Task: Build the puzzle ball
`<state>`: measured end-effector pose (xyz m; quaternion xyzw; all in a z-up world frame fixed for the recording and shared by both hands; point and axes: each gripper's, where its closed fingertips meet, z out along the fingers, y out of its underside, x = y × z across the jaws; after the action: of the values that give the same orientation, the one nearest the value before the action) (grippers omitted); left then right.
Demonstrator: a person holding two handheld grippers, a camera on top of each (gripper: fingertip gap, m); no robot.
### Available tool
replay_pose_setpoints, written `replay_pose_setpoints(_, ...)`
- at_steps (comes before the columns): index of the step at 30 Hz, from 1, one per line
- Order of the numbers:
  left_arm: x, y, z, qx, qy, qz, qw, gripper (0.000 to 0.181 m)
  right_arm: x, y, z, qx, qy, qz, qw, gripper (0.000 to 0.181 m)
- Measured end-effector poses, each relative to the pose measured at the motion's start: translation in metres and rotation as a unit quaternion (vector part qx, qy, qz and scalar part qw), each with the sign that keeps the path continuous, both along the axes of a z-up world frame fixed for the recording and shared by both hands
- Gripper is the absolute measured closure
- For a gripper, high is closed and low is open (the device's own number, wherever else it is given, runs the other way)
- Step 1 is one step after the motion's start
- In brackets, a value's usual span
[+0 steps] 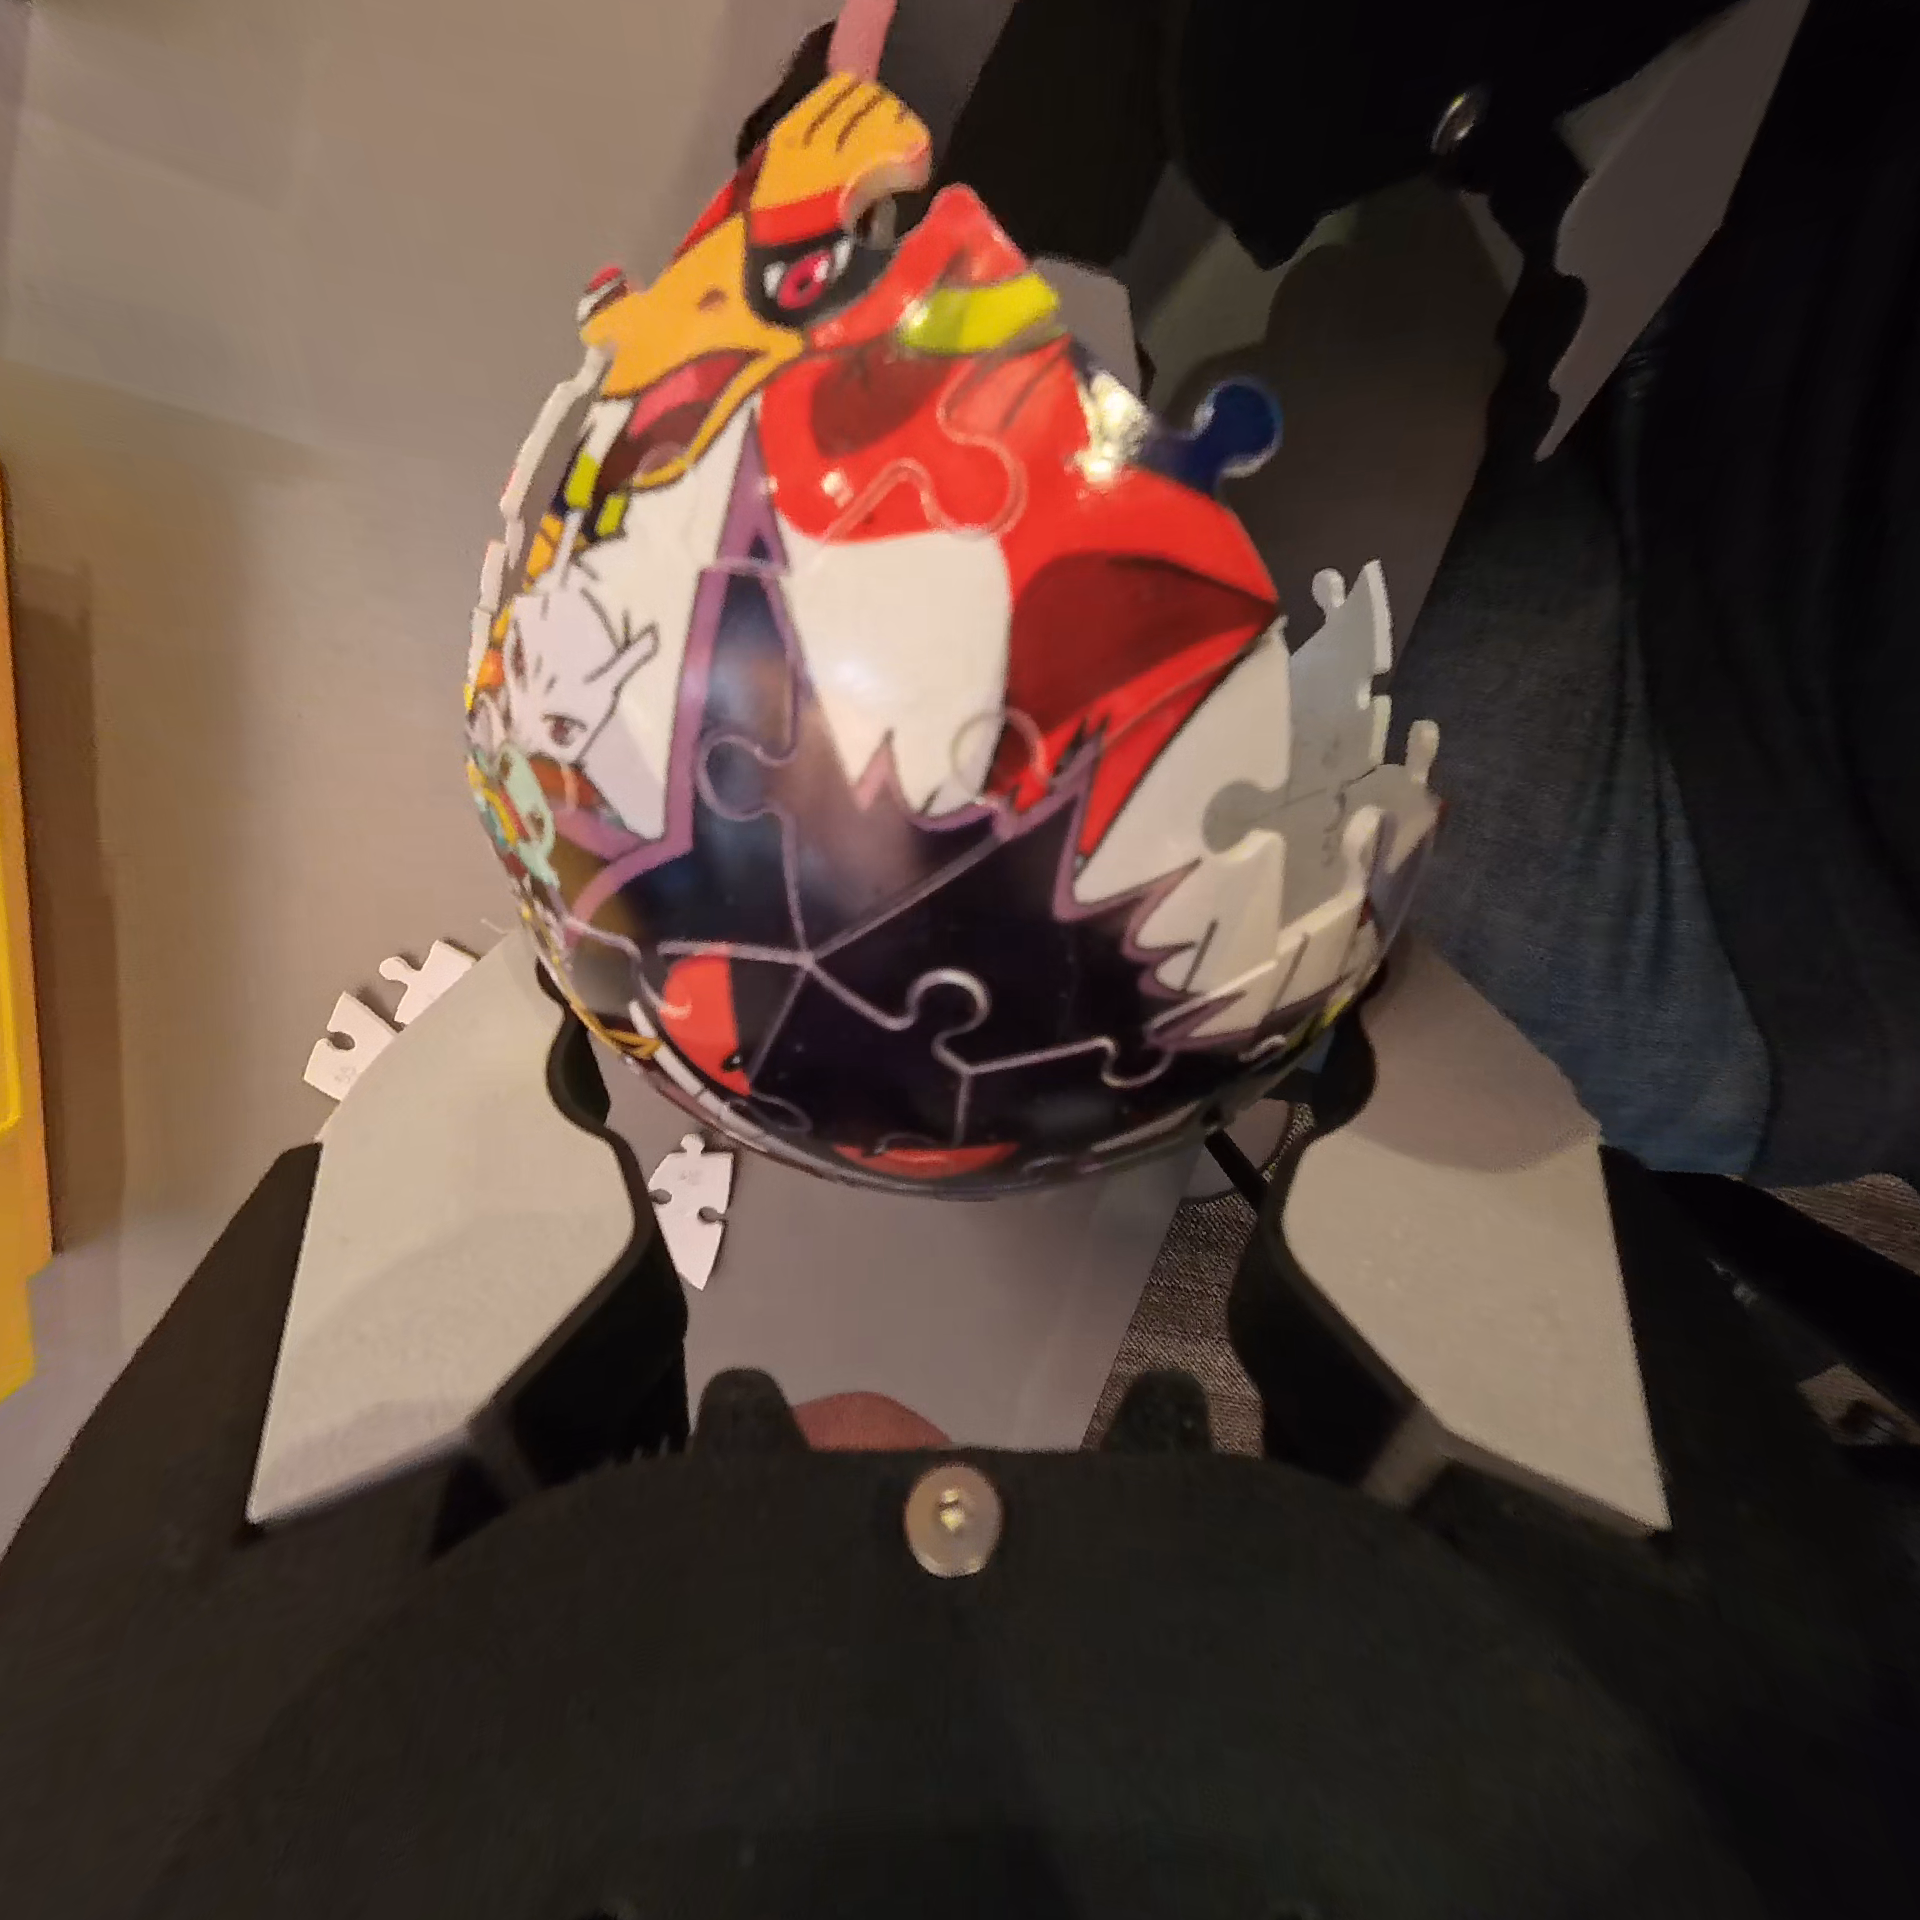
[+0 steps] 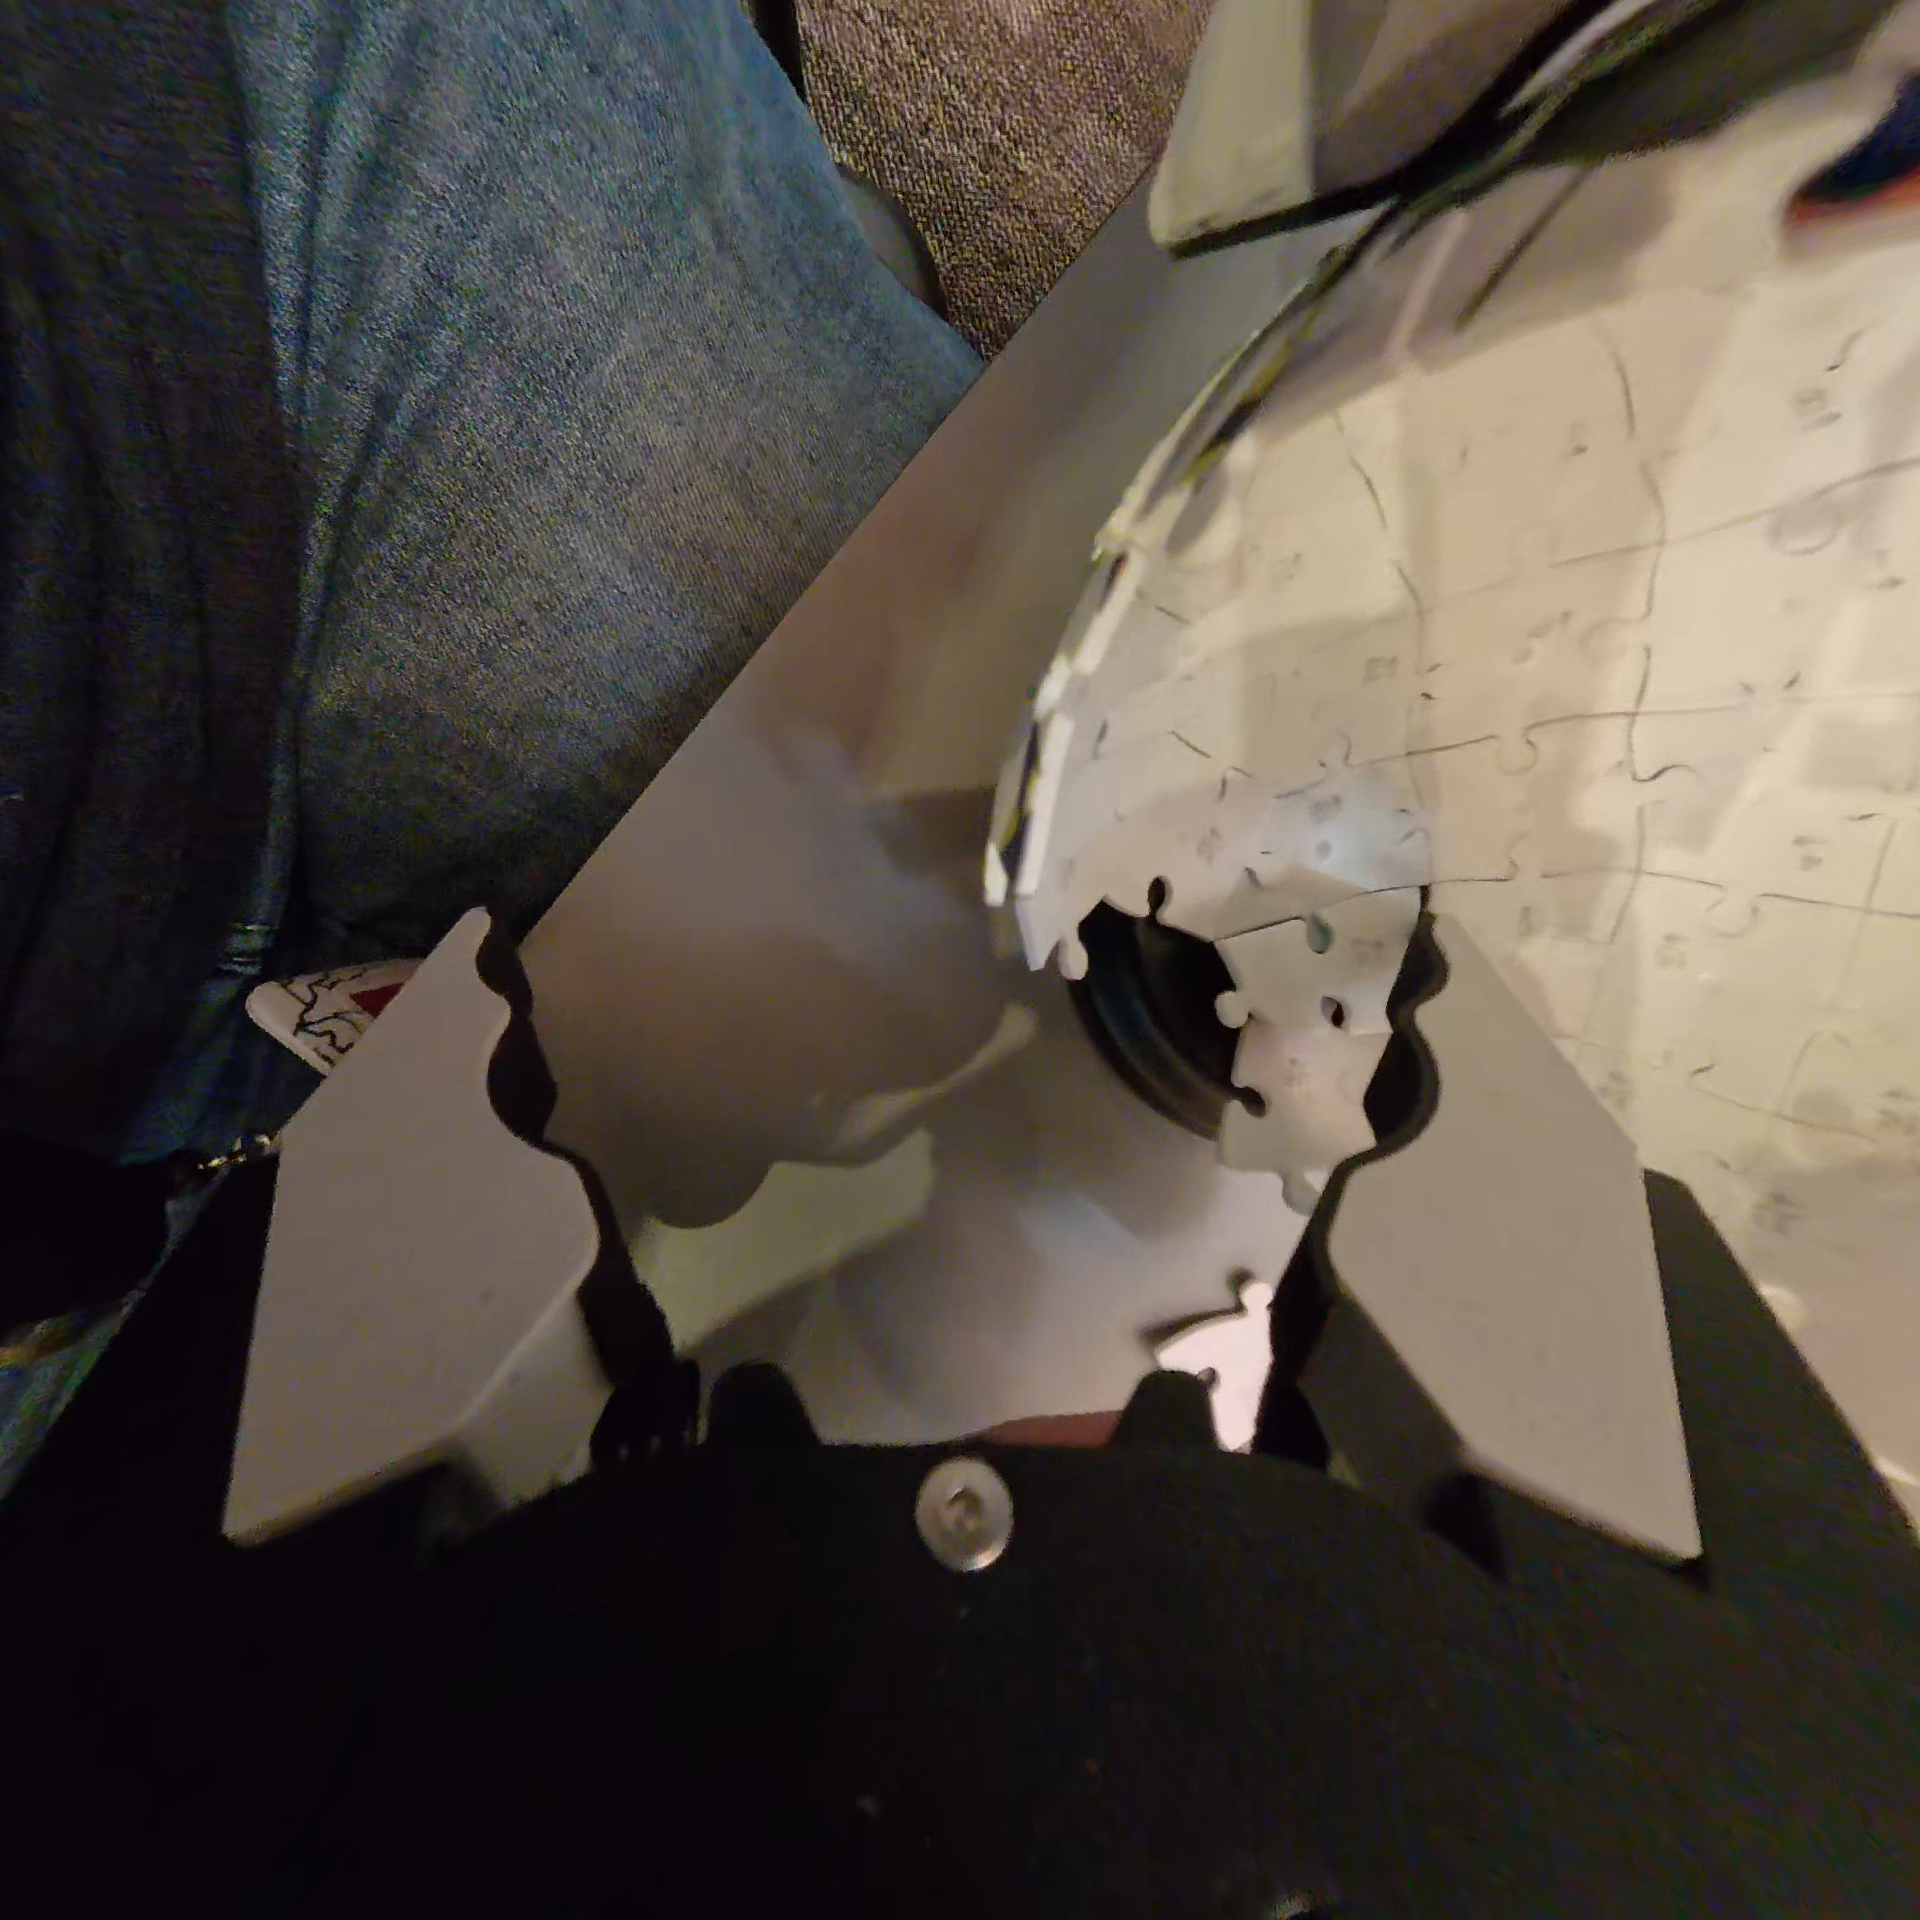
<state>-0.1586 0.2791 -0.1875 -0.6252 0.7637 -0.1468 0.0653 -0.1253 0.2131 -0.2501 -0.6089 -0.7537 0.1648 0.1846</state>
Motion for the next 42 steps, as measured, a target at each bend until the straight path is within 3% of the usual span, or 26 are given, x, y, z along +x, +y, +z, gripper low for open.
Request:
replay_pose_setpoints(12, 0.000, -0.002, 0.000, -0.002, 0.004, -0.004, 1.000, 0.048, 0.012, -0.017, 0.013, -0.021, -0.006, 0.013, 1.000, 0.041)
replay_pose_setpoints(31, 0.000, -0.004, 0.000, -0.001, 0.009, -0.001, 1.000, 0.049, 0.008, -0.014, 0.004, -0.002, -0.017, -0.001, 1.000, 0.038)
replay_pose_setpoints(42, 0.003, -0.006, 0.000, -0.006, 0.005, -0.003, 1.000, 0.049, 0.006, -0.020, 0.005, -0.014, -0.034, -0.042, 0.998, 0.034)
